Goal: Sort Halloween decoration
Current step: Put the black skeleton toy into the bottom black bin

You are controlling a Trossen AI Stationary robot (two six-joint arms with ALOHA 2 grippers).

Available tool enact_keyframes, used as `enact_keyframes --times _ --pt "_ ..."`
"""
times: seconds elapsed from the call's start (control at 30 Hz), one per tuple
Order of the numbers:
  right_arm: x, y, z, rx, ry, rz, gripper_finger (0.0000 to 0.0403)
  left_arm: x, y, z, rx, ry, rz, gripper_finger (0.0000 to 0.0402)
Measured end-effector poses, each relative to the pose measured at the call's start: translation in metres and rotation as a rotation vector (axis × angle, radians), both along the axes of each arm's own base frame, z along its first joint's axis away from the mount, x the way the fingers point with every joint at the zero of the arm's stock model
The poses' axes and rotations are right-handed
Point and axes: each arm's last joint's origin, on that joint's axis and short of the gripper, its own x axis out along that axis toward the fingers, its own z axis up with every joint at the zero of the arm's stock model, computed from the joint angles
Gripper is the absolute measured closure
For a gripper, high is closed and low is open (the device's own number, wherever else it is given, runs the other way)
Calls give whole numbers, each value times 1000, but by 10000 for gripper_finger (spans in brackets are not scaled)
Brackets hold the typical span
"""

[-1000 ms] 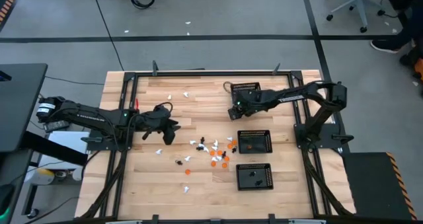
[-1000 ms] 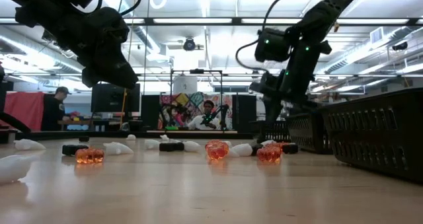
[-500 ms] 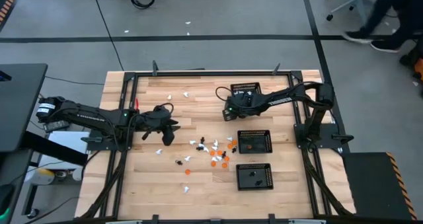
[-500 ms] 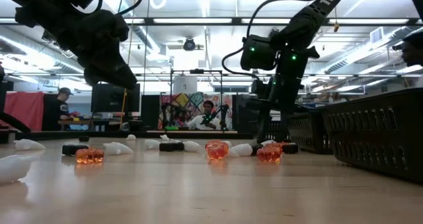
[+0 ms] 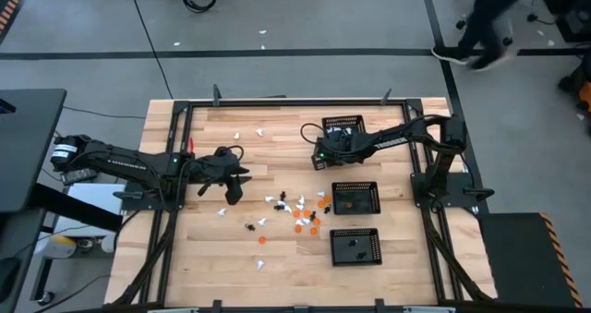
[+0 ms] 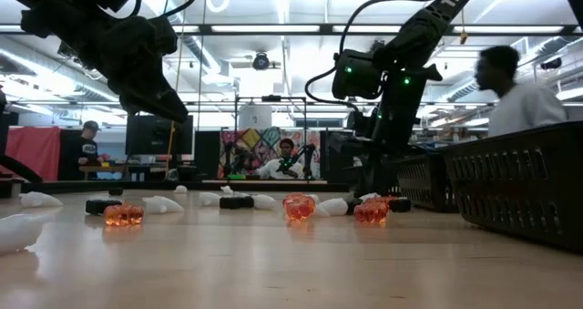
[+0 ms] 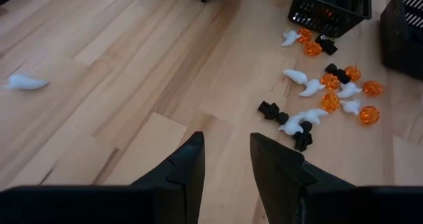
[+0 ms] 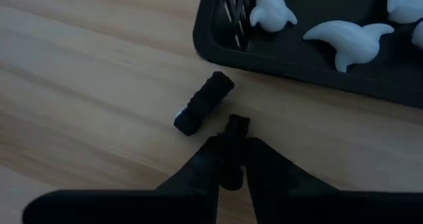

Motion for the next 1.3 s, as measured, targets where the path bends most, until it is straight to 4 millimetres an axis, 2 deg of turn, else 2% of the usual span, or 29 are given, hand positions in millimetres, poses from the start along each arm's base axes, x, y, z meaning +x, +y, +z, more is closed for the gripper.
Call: enact_keyframes --times 0.37,0.5,0.67,0.83,1.03,1.17,1.3 --pt "0 6 3 16 11 79 343 0 0 0 0 1 0 271" --pt "1 15 17 91 -15 259 343 0 0 0 -4 0 3 271" --pt "0 29 46 86 -91 515 343 0 0 0 -6 -6 5 271" --pt "-9 49 82 65 -205 739 343 0 3 1 -6 -13 41 271" --pt "-26 79 119 55 -326 1002 343 4 17 5 -59 -95 168 271" --pt "-42 105 127 113 -307 1176 343 5 27 9 -88 -149 239 271" --pt "-58 140 115 286 -293 1365 339 4 35 9 -123 -174 305 271"
